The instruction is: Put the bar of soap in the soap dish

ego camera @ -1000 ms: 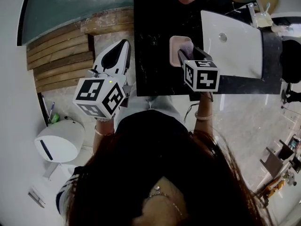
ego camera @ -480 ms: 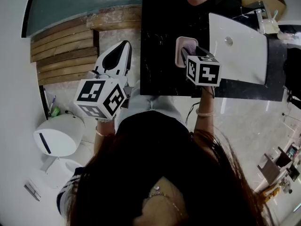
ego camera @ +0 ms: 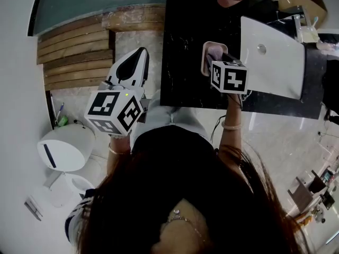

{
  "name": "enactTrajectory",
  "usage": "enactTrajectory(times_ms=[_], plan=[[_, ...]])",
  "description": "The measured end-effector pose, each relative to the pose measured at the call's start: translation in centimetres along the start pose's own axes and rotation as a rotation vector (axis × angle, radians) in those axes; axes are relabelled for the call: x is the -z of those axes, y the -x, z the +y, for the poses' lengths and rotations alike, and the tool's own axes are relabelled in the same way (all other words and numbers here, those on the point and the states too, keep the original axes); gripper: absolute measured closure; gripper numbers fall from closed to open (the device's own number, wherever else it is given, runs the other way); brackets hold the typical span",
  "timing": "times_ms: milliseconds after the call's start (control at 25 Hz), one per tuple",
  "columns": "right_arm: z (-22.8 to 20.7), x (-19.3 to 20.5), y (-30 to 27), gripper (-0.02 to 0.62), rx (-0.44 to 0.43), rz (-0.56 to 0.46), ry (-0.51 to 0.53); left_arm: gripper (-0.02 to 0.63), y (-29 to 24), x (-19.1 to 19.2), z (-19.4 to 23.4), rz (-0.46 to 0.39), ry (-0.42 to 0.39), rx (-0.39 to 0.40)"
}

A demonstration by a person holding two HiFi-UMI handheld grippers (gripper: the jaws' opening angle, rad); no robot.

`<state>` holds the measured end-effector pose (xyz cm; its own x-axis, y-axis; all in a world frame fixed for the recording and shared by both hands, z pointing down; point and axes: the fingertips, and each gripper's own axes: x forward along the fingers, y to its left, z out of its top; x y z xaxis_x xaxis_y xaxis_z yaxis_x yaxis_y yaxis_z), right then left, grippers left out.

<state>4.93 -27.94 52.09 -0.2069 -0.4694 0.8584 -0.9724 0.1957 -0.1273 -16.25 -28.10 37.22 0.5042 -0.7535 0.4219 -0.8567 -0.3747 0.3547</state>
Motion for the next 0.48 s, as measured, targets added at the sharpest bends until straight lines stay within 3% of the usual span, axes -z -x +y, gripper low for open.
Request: enactTrajectory(times_ms=[480], plan=[[-0.06, 0.31, -0.62, 0.390, 0.030, 0.062, -0.005, 0.611, 0.24, -0.17, 0.21, -0.010, 0.005, -0.002]])
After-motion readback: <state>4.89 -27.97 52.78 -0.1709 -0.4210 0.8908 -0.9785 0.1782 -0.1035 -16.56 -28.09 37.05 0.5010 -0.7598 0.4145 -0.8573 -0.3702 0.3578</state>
